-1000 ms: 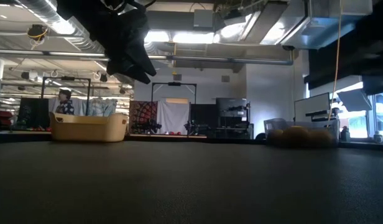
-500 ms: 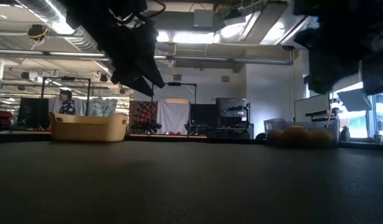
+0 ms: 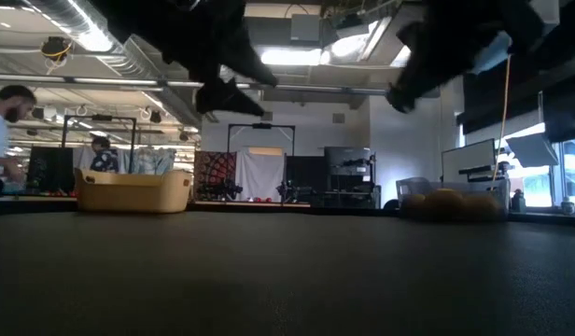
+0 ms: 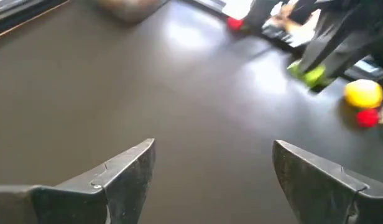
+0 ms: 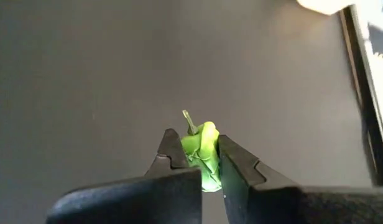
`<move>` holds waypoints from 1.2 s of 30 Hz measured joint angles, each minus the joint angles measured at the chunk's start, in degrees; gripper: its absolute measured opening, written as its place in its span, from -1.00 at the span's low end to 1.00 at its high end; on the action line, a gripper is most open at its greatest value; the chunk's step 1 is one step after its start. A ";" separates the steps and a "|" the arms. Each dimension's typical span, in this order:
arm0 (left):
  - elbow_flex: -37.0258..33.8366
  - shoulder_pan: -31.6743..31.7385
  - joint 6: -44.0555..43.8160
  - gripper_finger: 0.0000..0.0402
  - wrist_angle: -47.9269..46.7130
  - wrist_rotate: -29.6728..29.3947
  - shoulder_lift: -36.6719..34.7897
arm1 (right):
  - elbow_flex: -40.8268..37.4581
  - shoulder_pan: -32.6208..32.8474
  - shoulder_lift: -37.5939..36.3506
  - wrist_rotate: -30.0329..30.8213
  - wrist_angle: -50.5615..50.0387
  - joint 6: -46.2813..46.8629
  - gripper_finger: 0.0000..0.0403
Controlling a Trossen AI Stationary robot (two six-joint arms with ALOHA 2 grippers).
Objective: Sort produce into baskets
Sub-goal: Put the green bell pepper into the yellow bin
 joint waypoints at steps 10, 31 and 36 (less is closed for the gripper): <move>0.00 -4.03 -0.36 0.57 9.05 1.84 -0.02 | -0.03 -0.20 0.00 1.95 19.72 -14.33 -0.91; 0.02 -9.70 -2.86 0.57 31.85 2.87 5.57 | -0.03 -0.57 0.00 1.87 37.62 -30.60 -0.91; 0.02 -9.68 -2.86 0.53 35.69 3.00 6.94 | -0.03 -1.71 0.19 0.87 38.73 -31.16 -0.91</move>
